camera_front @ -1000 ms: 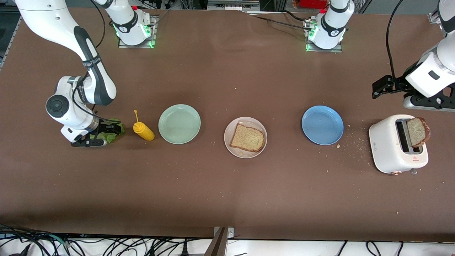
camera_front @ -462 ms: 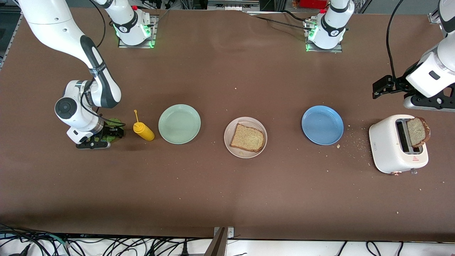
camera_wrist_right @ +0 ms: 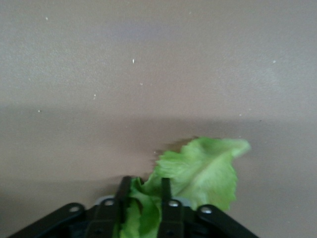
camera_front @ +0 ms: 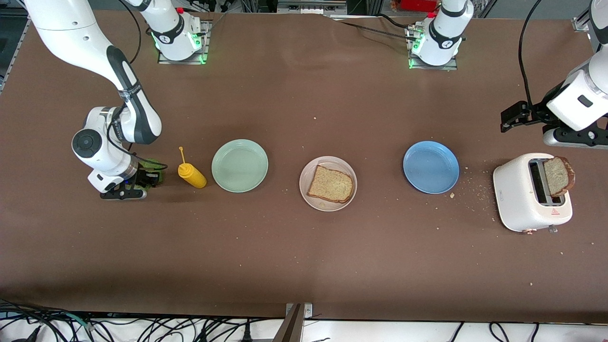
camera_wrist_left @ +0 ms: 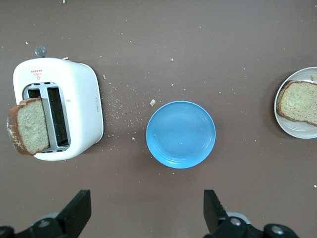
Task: Make sandwich in beige plate with both arms
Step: 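Lift the lettuce leaf and carry it over the beige plate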
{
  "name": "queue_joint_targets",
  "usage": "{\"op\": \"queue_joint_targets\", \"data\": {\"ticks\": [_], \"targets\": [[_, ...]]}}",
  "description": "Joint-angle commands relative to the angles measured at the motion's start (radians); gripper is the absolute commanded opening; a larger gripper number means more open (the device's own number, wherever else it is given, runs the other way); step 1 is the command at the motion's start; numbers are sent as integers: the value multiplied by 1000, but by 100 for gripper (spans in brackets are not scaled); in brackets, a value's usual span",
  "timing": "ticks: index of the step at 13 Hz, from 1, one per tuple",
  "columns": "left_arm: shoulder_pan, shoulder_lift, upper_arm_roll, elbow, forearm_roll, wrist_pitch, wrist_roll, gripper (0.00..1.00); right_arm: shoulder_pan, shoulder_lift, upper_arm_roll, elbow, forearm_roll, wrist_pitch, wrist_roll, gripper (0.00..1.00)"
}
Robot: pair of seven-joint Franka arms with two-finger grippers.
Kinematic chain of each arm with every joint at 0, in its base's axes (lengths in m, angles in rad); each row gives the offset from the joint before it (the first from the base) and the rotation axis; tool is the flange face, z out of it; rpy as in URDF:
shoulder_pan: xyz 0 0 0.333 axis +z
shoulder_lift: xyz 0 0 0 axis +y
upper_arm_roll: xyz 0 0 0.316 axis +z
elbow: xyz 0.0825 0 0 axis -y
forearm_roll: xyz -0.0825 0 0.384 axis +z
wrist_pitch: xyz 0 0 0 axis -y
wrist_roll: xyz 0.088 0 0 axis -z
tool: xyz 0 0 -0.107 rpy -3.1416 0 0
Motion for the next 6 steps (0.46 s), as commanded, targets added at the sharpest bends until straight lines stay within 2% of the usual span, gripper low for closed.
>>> {"op": "queue_joint_targets", "data": {"ticks": [1,6], "targets": [[7,-3,-3,2,-11,6,8,100,-5,-25,5,55,-11,-117,3,0],[7,-3,-3,0,-12,6,8,100,1,-65,9,238,-19,-421,-11,0]]}}
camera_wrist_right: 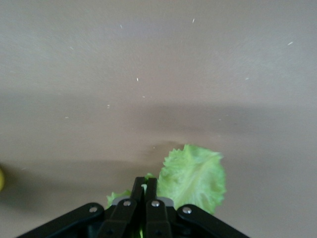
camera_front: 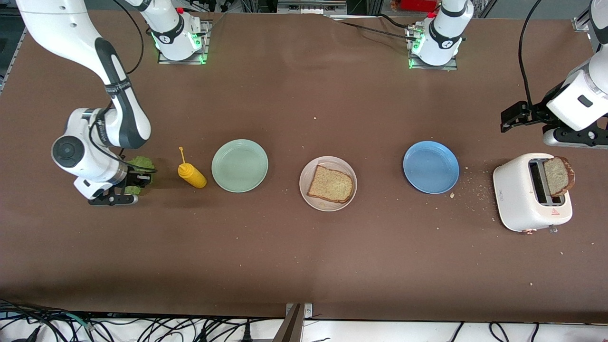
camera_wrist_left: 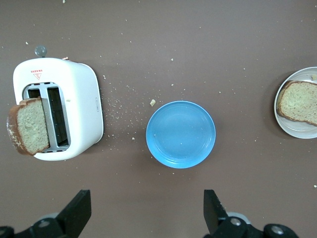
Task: Make sandwich in beige plate with both arms
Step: 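Lift the lettuce leaf and carry it over the beige plate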
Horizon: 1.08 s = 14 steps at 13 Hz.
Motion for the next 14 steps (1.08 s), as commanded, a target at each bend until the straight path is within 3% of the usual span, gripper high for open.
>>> {"op": "queue_joint_targets", "data": {"ticks": [1,4,8,12,14], "targets": [[7,-3,-3,0,-12,6,8,100,2,-24,12,124,-19,-194,-5,0],[5,-3,-5,2,-15,6,6,100,5,-24,61,317,-20,-438,1,0],[5,-3,-5,2,-22,4,6,100,89,-24,69,491,-17,-644,12,0],[5,0,-5,2,-23,6,2,100,228,-24,70,621,-13,-734,129,0],[8,0,-5,-3,-23,4,6,100,328,-24,70,635,-11,-731,246,0]]}}
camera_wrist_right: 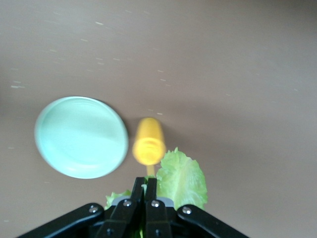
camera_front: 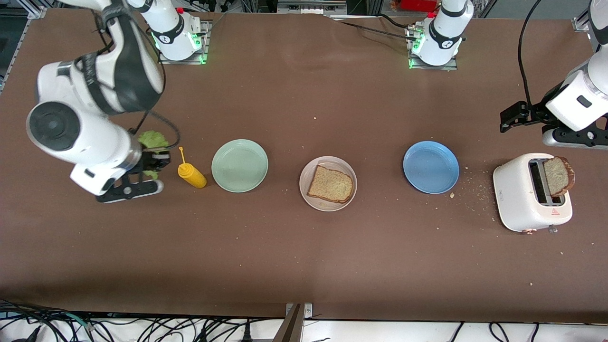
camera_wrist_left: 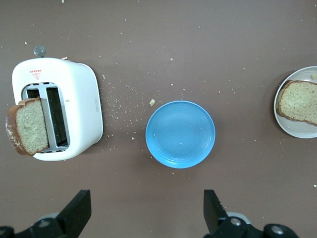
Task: Make sandwich in beige plate with both arms
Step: 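Lift the lettuce leaf and carry it over the beige plate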
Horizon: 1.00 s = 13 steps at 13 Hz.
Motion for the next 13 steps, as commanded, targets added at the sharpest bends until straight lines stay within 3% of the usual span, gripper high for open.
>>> {"op": "queue_joint_targets", "data": {"ticks": [1,7,13], "targets": [[10,-2,-3,-1,-22,4,6,100,139,15,-8,43,-12,-19,160,0],[17,0,-2,0,-23,4,8,100,372,127,-11,49,-20,203,386,0],[26,0,-2,0,-23,4,9,100,497,291,-18,61,-46,524,465,0]]}}
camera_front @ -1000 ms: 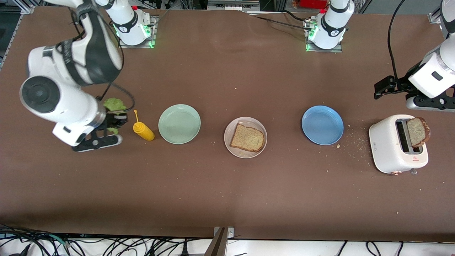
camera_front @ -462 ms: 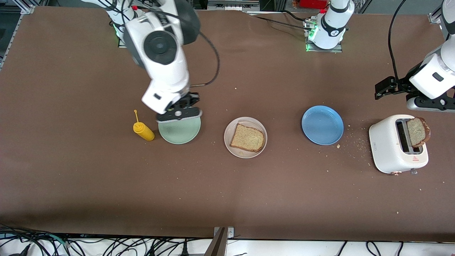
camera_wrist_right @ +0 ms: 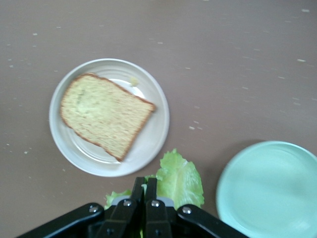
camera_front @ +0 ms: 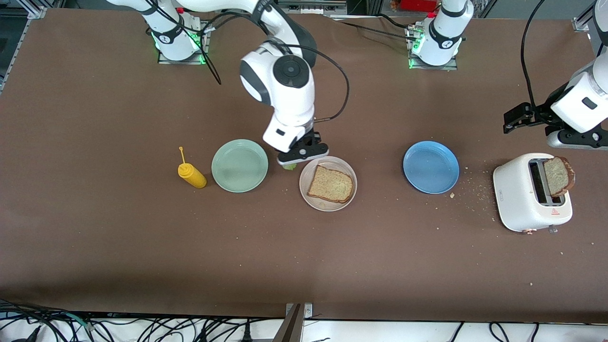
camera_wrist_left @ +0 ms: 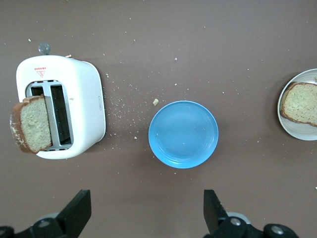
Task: Make sandwich in beige plate with both arms
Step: 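Lift the lettuce leaf and carry it over the beige plate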
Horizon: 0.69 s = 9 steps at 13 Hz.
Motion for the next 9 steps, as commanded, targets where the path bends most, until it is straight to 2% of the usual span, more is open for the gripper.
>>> {"op": "queue_joint_targets", "data": {"ticks": [1,4,9], "targets": [[9,-2,-3,0,-23,4,9,100,44,73,-16,51,-57,83,21,0],[9,-2,-3,0,-23,4,9,100,85,125,-28,58,-108,180,22,0],[9,-2,-3,0,-23,4,9,100,93,193,-33,58,-200,328,22,0]]}}
